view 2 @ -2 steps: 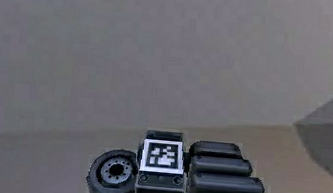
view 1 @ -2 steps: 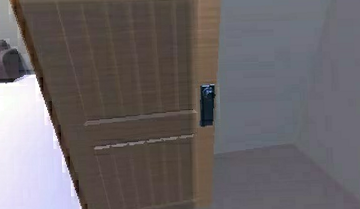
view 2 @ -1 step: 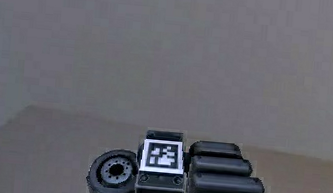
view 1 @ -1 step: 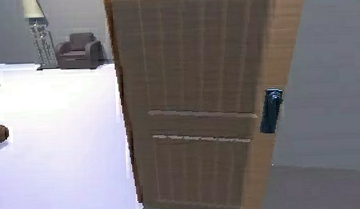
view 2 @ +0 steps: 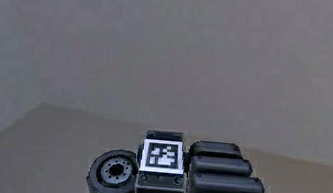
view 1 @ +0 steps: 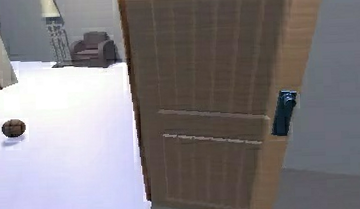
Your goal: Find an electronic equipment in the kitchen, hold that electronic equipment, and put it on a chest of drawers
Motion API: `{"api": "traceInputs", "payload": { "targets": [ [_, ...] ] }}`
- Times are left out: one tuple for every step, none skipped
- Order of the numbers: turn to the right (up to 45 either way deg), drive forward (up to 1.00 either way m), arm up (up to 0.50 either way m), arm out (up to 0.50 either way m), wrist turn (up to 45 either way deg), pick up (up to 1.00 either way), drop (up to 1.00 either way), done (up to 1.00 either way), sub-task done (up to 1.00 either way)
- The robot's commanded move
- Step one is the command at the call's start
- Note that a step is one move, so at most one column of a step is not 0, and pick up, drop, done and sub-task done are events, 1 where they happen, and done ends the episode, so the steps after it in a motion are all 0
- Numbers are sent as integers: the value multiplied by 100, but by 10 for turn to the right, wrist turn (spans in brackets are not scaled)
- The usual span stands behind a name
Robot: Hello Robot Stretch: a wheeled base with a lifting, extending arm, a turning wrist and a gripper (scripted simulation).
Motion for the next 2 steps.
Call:
{"api": "traceInputs", "payload": {
  "targets": [
    [0,55,0,0,0,0,0,0,0],
    [-300,0,0,0,0,0,0,0,0]
  ]
}}
